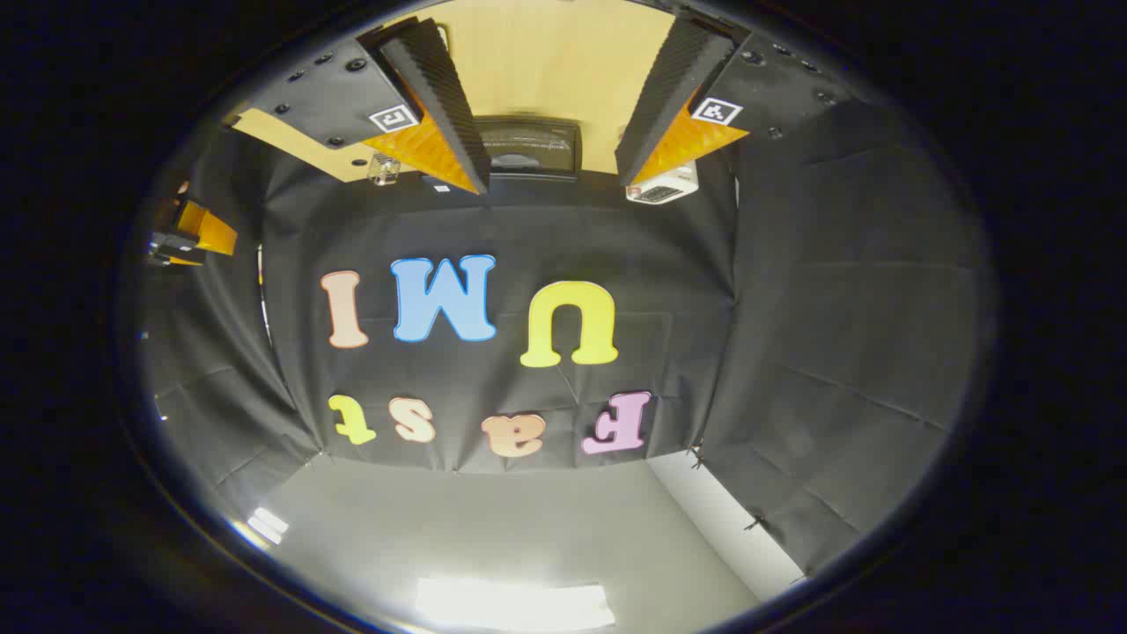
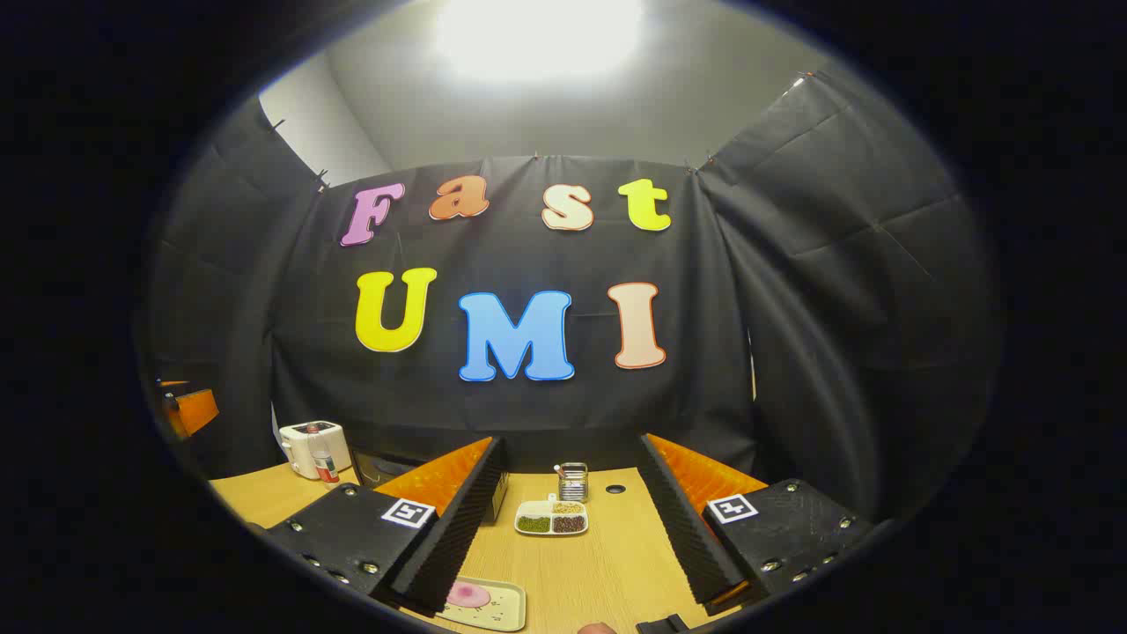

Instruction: Open the electric oven with the left hand, put the food in, and close the electric oven.

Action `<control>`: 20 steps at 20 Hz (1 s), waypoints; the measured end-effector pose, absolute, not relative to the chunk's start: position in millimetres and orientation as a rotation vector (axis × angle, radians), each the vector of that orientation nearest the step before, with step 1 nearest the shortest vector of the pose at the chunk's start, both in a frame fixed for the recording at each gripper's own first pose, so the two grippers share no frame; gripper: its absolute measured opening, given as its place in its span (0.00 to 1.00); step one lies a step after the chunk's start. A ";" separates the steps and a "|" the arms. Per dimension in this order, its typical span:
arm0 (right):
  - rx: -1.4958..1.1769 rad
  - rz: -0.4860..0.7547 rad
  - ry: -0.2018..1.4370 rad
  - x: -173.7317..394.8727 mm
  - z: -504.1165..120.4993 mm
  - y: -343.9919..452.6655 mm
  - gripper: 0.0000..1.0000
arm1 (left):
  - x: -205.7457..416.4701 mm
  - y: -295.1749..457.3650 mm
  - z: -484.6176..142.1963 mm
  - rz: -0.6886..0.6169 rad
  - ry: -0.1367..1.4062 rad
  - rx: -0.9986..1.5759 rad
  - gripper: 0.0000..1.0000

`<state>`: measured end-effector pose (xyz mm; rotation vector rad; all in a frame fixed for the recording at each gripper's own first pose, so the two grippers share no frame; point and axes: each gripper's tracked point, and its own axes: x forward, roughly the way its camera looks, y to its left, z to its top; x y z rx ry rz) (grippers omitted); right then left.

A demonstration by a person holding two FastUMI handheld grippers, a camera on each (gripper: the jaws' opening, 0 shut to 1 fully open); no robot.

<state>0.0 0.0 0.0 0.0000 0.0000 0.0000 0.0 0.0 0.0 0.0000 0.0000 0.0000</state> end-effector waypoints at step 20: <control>0.001 0.067 -0.013 10.9 -13.0 -47.6 0.97 | 18.5 -48.0 -3.8 0.057 -0.001 0.067 1.00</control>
